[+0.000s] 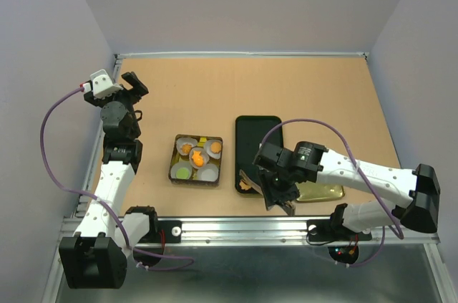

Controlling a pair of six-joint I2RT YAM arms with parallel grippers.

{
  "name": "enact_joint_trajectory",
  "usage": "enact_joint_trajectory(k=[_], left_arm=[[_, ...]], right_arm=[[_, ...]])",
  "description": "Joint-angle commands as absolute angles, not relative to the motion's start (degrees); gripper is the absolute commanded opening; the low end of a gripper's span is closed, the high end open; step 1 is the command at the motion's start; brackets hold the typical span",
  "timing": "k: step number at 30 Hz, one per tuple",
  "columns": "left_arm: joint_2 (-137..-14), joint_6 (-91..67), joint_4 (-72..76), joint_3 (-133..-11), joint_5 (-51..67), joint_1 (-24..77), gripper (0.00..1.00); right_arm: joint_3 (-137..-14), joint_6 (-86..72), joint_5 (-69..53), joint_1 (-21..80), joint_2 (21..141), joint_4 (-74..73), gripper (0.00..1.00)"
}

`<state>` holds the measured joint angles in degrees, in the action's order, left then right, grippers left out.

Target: Pack the cookies

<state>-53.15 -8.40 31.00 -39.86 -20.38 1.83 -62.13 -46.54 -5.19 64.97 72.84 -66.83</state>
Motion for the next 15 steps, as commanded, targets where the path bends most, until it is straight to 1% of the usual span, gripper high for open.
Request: enact_joint_trajectory(k=[1,15], left_arm=[[-51.9,-7.9,33.2,-40.3,-20.7,2.1,0.94],[-52.0,-7.7,33.2,-40.4,-21.0,2.1,0.94]], right_arm=[[-62.8,-46.4,-6.2,65.5,74.4,-63.6,0.56],[-62.1,-47.0,-10.9,66.4,76.6,-62.8,0.56]])
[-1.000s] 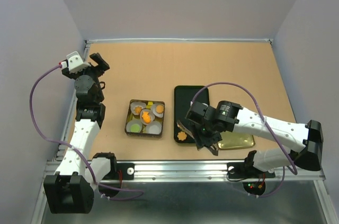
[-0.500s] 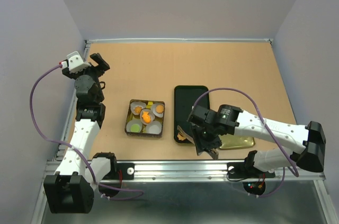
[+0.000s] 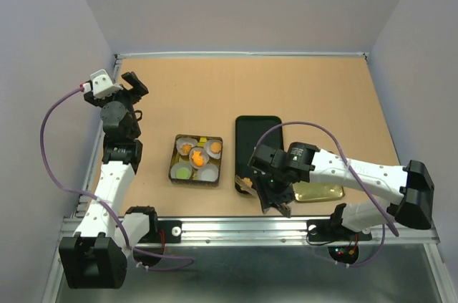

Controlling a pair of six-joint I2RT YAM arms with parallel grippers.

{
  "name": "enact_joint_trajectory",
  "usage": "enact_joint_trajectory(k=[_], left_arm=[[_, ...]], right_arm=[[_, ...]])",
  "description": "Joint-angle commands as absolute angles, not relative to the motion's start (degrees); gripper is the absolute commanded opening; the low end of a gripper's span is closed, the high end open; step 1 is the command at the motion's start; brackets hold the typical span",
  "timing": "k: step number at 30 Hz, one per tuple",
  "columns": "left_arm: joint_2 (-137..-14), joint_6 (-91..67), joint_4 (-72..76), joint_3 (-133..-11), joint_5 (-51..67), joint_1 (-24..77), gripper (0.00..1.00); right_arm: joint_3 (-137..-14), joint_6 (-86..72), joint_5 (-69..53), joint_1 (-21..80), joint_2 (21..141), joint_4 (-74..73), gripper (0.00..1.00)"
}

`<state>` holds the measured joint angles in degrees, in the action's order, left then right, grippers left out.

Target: Pack the cookies

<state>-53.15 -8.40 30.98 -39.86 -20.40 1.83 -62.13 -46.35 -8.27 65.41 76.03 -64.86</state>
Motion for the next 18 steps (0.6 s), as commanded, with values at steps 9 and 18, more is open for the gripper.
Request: enact_joint_trajectory(k=[9,18], left_arm=[[-51.7,-7.6,33.1,-40.4,-21.4,2.1,0.94],[-51.9,-7.6,33.1,-40.5,-21.4,2.1,0.94]], right_arm=[[-61.6,-46.8,-11.0,68.6,79.6,-63.3,0.51],[-61.4,-47.2,-8.0,68.7,79.3,-65.2,0.43]])
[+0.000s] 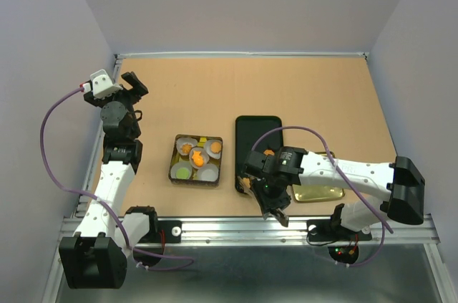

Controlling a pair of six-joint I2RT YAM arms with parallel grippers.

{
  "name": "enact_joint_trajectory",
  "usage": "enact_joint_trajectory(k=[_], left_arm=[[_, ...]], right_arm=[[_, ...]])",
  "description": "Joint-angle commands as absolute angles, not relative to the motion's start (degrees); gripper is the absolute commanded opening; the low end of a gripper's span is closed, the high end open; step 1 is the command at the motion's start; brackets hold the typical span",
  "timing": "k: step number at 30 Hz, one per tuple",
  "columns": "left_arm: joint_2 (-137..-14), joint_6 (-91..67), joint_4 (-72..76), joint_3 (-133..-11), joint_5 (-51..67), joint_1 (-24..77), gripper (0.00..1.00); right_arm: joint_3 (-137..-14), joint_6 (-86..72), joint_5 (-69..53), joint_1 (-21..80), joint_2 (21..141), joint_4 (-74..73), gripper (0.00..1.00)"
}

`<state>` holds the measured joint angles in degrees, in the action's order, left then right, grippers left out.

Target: Pack the cookies

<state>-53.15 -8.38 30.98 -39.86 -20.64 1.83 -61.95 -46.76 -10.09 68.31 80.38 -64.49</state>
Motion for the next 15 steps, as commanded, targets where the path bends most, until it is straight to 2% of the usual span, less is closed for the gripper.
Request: enact_joint_trajectory(k=[1,9,15], left_arm=[[-51.9,-7.6,33.1,-40.4,-21.4,2.1,0.94],[-52.0,-7.8,33.1,-40.5,-20.7,2.1,0.94],[-52.0,-7.9,33.1,-40.5,-20.6,2.1,0.94]], right_arm=[[-61.7,-47.4,-7.4,68.7,79.2,-65.6,0.43],[-68.5,-48.7,2.7,68.6,79.9,-72.1,0.38],[-82.0,-47.4,12.3,68.6,83.5,-79.0,0.38]])
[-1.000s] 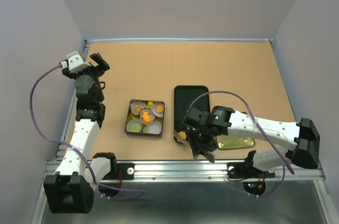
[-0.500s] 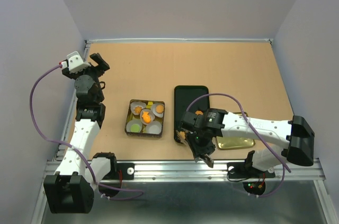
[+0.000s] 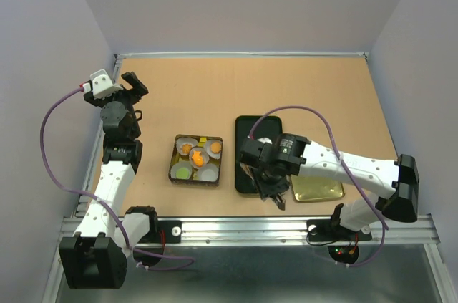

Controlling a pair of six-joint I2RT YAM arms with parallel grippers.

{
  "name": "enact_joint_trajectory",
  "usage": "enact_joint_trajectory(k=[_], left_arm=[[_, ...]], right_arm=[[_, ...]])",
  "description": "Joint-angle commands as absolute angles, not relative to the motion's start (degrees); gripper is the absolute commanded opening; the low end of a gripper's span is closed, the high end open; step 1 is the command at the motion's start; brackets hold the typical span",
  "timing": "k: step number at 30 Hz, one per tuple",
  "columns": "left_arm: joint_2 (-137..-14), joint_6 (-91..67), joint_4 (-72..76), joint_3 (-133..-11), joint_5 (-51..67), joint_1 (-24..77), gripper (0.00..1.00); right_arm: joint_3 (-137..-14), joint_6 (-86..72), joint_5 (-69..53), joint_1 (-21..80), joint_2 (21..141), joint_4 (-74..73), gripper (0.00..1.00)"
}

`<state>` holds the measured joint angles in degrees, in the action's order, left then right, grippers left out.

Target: Pack the cookies

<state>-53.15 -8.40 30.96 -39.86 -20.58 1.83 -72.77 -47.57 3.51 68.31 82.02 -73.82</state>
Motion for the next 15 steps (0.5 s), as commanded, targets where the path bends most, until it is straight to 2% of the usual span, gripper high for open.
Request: enact_joint_trajectory(k=[1,6,10,15], left_arm=[[-52.0,-8.0,33.1,-40.5,-20.6,2.1,0.94],[-52.3,-8.0,33.0,-40.5,-20.6,2.1,0.94],[-52.3,-7.9,33.0,-40.5,-20.6,2.1,0.94],[-52.4,-7.6,33.0,-40.5,-21.2,2.1,0.94]], right_arm=[[-84.3,-46.9,13.3,68.6,84.6,-79.5,0.38],[-96.7,-42.9,12.7,68.6,92.6,-78.2,0.37],[-101.2,-39.7,9.5,68.6,97.5,-74.9,0.36],[-101.1,-38.1,4.0,68.6,99.5,-70.9,0.35]])
